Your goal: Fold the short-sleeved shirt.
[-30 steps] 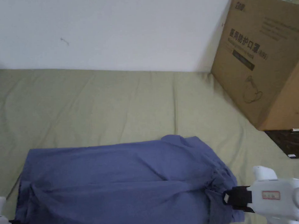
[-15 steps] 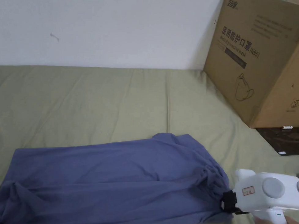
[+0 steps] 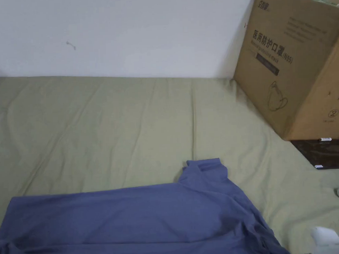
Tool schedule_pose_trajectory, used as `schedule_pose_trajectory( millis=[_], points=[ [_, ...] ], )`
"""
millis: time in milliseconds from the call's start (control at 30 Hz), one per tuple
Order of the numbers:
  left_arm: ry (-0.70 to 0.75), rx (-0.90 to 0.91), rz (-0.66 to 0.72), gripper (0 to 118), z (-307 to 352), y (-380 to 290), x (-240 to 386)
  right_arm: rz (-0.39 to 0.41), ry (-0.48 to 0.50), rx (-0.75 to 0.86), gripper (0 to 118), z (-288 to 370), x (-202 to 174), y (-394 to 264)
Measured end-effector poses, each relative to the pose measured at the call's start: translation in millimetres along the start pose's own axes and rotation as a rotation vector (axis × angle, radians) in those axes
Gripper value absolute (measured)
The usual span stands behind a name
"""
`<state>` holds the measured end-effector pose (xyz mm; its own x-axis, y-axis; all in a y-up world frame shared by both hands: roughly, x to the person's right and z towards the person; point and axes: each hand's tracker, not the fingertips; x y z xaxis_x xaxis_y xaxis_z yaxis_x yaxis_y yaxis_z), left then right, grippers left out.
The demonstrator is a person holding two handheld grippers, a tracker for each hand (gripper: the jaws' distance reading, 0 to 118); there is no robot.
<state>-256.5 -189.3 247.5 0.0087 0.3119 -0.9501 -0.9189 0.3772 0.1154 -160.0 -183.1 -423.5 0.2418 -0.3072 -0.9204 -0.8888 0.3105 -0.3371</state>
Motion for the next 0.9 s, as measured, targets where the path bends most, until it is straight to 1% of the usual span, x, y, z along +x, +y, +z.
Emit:
schedule_pose_trajectory(
  millis=[33, 67, 100, 133, 167, 200, 233, 267, 300, 333, 367, 400, 467, 500, 533, 567, 600, 633, 667, 700, 733, 767, 800, 867, 900],
  points=[
    [-0.010, -0.020, 0.012, 9, -1, -16, 2, -0.014, 0.003, -0.019, 6, -1, 4, -15],
    [-0.028, -0.018, 0.021, 12, -2, -25, -4, -0.014, 0.006, -0.025, 11, -7, 9, -24],
    [-0.045, -0.015, 0.034, 18, -1, -30, -9, -0.014, 0.015, -0.019, 23, -7, 10, -32],
    [-0.068, 0.007, 0.070, 31, 2, -33, -12, -0.018, 0.024, -0.010, 42, -7, 10, -37],
    [-0.086, 0.043, 0.093, 36, 9, -37, -5, -0.041, 0.024, 0.011, 52, -4, 9, -40],
    [-0.072, 0.073, 0.088, 36, 15, -36, -3, -0.054, 0.019, 0.029, 52, -3, 8, -44],
    [-0.052, 0.105, 0.077, 54, 20, -35, -2, -0.048, -0.006, 0.080, 85, 1, 15, -31],
    [-0.044, 0.133, 0.064, 75, 27, -33, 0, -0.053, 0.011, 0.083, 111, 4, 14, -29],
    [-0.050, 0.157, 0.061, 98, 32, -31, 2, -0.056, 0.014, 0.084, 117, 8, 12, -27],
    [-0.055, 0.163, 0.060, 117, 37, -28, 4, -0.069, 0.006, 0.139, 116, 20, -4, -24],
    [-0.066, 0.189, 0.051, 118, 43, -25, 7, -0.036, 0.017, 0.159, 116, 25, -15, -20],
    [-0.075, 0.227, 0.035, 118, 50, -23, 11, -0.007, 0.009, 0.179, 116, 30, -23, -17],
    [-0.075, 0.239, 0.003, 118, 59, -16, 27, 0.048, -0.019, 0.227, 116, 37, -42, -8],
    [-0.068, 0.247, -0.020, 118, 61, -11, 34, 0.067, -0.012, 0.240, 116, 40, -51, -4],
    [-0.062, 0.249, -0.042, 116, 62, -5, 40, 0.074, 0.002, 0.236, 114, 41, -62, 2],
    [-0.073, 0.242, -0.060, 107, 67, -2, 60, 0.088, 0.031, 0.250, 106, 41, -72, 7],
    [-0.078, 0.242, -0.069, 86, 68, 4, 66, 0.100, 0.058, 0.270, 89, 41, -82, 12],
    [-0.080, 0.253, -0.078, 31, 67, 12, 72, 0.106, 0.074, 0.298, 39, 40, -93, 18],
    [-0.085, 0.254, -0.087, 0, 64, 18, 77, 0.119, 0.082, 0.310, 0, 39, -103, 24],
    [-0.076, 0.255, -0.095, 0, 54, 33, 66, 0.127, 0.070, 0.312, 0, 34, -112, 30],
    [-0.054, 0.278, -0.110, 0, 48, 44, 62, 0.166, 0.058, 0.315, 0, 32, -114, 47],
    [-0.068, 0.259, -0.107, 0, 42, 56, 64, 0.175, 0.058, 0.314, 0, 27, -120, 55],
    [-0.065, 0.249, -0.104, 0, 34, 70, 65, 0.210, 0.065, 0.302, 0, 20, -127, 63],
    [-0.023, 0.240, -0.113, 0, 13, 100, 58, 0.240, 0.062, 0.294, 0, 11, -135, 74],
    [0.000, 0.230, -0.121, 0, 2, 114, 56, 0.243, 0.063, 0.292, 0, 7, -138, 78]
  ],
)
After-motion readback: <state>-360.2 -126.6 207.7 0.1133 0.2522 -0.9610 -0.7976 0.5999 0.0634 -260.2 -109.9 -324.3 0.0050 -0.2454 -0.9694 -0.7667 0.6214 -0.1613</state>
